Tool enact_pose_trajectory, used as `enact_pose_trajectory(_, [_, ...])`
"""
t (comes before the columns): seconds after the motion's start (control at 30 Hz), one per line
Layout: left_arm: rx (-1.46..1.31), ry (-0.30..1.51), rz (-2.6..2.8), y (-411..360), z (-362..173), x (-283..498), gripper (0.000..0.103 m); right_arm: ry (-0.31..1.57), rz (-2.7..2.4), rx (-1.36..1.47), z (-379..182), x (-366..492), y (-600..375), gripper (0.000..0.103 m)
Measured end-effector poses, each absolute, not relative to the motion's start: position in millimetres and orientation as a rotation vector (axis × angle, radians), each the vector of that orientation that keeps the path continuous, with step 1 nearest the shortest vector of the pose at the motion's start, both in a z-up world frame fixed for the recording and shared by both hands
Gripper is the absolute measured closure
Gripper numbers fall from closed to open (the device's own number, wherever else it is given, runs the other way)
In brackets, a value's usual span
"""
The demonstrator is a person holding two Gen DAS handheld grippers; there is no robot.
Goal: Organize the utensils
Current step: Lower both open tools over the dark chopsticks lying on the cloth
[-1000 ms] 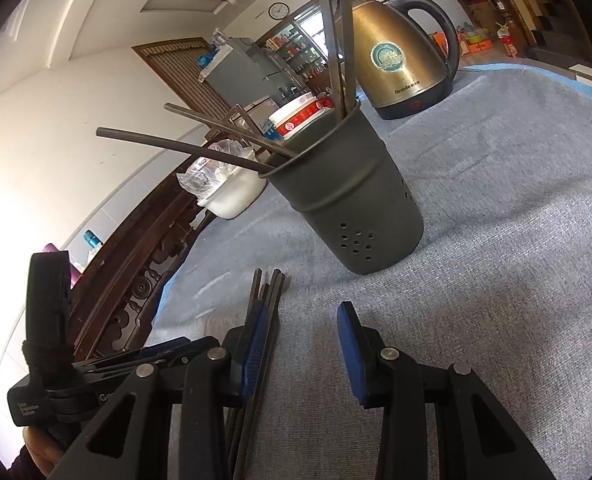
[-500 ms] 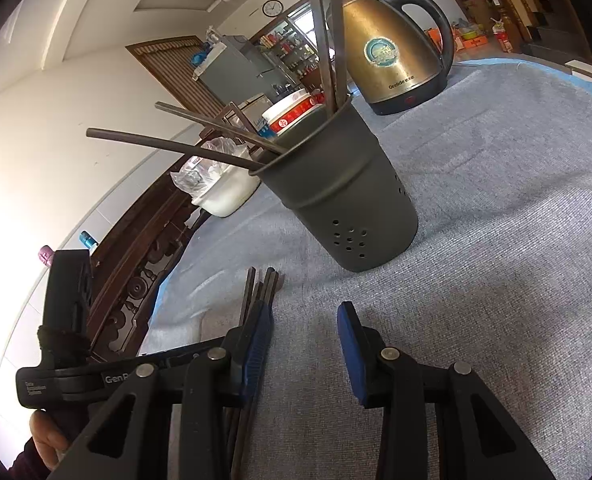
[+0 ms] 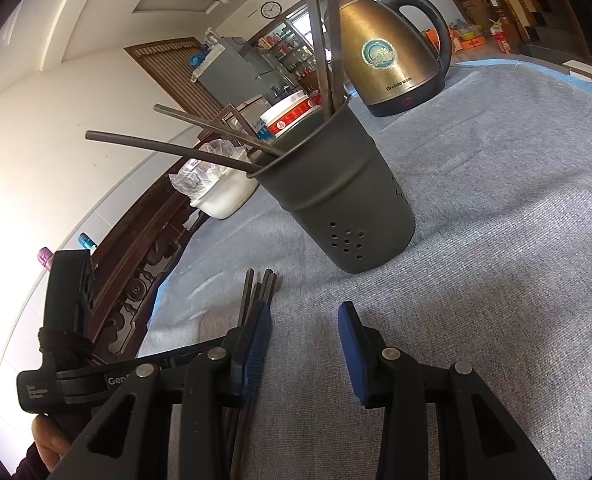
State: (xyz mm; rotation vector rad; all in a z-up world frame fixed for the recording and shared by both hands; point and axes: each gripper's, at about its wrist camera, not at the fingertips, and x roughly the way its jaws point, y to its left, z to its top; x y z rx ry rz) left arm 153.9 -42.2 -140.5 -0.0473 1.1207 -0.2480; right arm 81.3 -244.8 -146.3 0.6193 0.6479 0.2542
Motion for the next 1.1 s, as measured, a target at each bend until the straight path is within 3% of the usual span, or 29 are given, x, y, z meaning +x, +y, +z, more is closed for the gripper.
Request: enact_pose_trajectory(1.1, [-0.024,1.181,-0.25,-34,-136,153,0.054,0.651,0.244,0.628,-147,82,-246,0.063])
